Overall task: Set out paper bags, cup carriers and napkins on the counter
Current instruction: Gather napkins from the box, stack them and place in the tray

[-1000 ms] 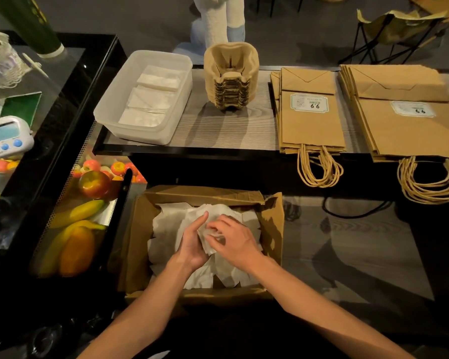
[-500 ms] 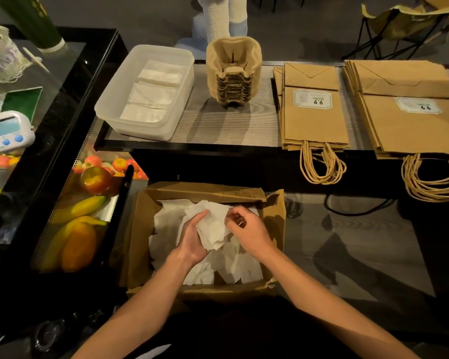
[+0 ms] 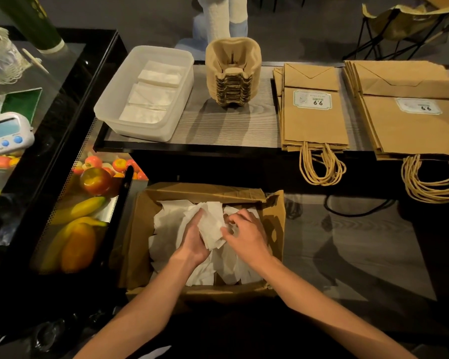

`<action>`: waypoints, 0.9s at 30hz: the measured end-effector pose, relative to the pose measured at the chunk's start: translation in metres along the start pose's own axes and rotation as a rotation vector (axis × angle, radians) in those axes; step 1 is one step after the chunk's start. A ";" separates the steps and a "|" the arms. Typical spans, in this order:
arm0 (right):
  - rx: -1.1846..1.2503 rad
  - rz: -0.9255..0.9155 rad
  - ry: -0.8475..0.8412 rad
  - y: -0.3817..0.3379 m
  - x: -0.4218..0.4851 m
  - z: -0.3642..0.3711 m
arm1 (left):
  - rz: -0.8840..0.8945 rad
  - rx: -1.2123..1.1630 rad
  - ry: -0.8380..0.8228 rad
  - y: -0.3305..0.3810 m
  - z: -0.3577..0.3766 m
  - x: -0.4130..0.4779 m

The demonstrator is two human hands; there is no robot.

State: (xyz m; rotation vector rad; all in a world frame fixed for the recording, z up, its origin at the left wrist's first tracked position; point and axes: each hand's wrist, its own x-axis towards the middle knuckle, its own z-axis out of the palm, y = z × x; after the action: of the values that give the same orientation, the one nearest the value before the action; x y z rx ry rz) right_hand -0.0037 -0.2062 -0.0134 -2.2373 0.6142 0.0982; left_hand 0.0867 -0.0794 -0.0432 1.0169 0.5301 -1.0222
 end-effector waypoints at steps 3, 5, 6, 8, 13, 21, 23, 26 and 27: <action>0.135 0.080 0.060 -0.001 0.001 0.000 | -0.015 -0.001 -0.045 -0.002 0.000 0.001; 0.226 0.101 0.069 -0.001 0.001 -0.002 | -0.040 0.019 -0.069 -0.002 0.002 0.000; 0.294 0.124 0.056 -0.002 0.001 -0.003 | -0.041 0.030 -0.067 -0.002 0.002 0.000; 0.417 0.173 0.037 -0.002 0.002 -0.007 | -0.035 0.037 -0.056 -0.002 0.002 0.001; 0.477 0.206 -0.004 -0.002 0.004 -0.009 | -0.010 0.048 -0.049 0.001 0.002 -0.001; 0.334 0.170 0.062 -0.001 0.002 -0.007 | -0.002 0.102 0.005 0.004 0.005 -0.006; 0.411 0.225 0.028 0.002 0.005 -0.011 | 0.006 0.091 0.007 0.006 0.004 -0.006; 0.474 0.256 0.017 0.006 0.010 -0.014 | -0.003 0.103 -0.070 0.008 0.005 -0.010; 0.495 0.262 0.023 0.007 0.011 -0.014 | -0.005 0.115 -0.098 0.009 0.006 -0.011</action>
State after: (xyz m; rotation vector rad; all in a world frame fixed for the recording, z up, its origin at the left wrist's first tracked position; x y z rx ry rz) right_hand 0.0011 -0.2246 -0.0111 -1.6779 0.8411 0.0451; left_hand 0.0887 -0.0783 -0.0279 1.0611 0.3980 -1.1108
